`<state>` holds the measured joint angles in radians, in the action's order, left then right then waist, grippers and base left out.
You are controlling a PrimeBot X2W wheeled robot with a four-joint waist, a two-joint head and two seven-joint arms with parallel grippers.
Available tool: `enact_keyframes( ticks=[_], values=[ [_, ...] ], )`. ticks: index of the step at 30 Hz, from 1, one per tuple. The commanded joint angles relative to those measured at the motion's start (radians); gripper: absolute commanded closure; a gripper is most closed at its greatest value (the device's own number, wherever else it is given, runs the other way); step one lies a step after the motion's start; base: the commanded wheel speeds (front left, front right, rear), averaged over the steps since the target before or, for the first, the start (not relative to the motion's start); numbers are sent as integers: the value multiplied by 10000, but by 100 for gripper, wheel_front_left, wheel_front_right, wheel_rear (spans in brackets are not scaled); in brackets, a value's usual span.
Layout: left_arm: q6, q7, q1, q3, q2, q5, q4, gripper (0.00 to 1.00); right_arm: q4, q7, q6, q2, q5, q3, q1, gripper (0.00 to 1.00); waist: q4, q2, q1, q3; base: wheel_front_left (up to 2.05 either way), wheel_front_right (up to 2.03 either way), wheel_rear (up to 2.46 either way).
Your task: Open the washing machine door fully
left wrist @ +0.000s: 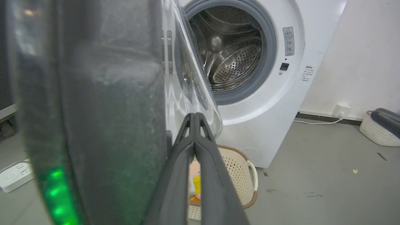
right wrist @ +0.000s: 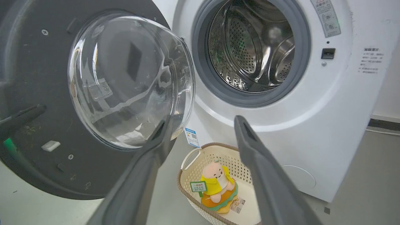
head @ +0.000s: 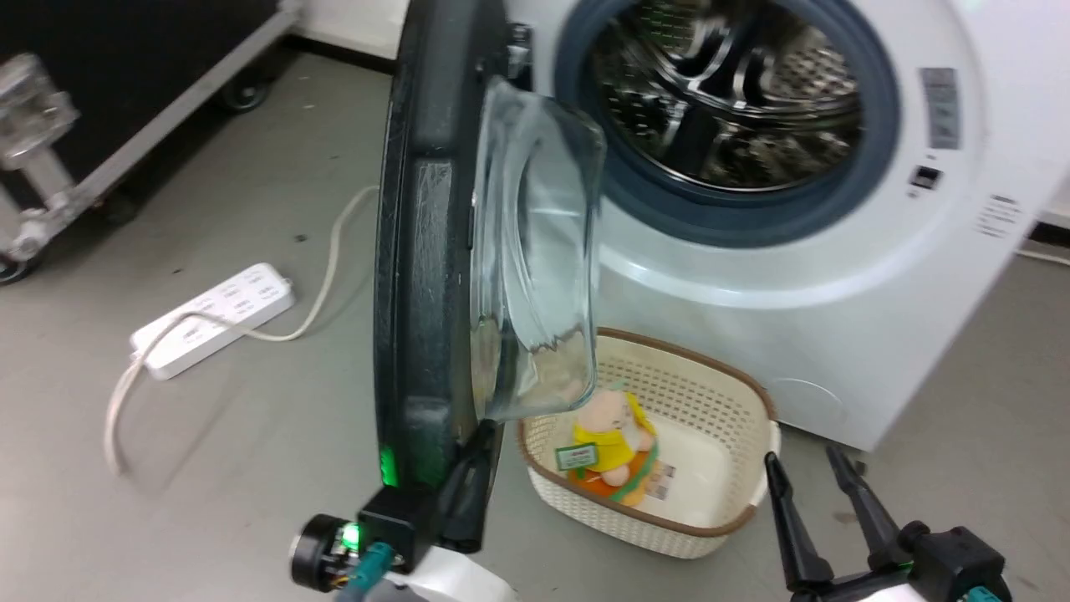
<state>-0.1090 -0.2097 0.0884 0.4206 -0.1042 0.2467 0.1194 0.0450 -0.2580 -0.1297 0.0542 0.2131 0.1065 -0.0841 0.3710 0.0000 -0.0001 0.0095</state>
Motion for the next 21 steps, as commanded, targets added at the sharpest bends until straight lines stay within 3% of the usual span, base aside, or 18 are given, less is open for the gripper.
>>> enact_keyframes(
  ticks=[1, 10, 21],
  values=[
    [-114, 51, -93, -161, -81, 82, -91, 100, 44, -38, -10, -30, 65, 45, -94, 0, 316, 0, 1, -6, 0, 0, 0],
    [-479, 144, 252, -1389, -759, 563, -355, 100, 91, -38, -10, 210, 26, 257, 130, 0, 611, 0, 1, 592, 0, 0, 0],
    [-374, 103, 1211, -3244, -2211, 1366, 235, 100, -314, 320, -10, 897, -121, 279, 591, 0, 383, 0, 1, 2126, 0, 0, 0]
  ],
)
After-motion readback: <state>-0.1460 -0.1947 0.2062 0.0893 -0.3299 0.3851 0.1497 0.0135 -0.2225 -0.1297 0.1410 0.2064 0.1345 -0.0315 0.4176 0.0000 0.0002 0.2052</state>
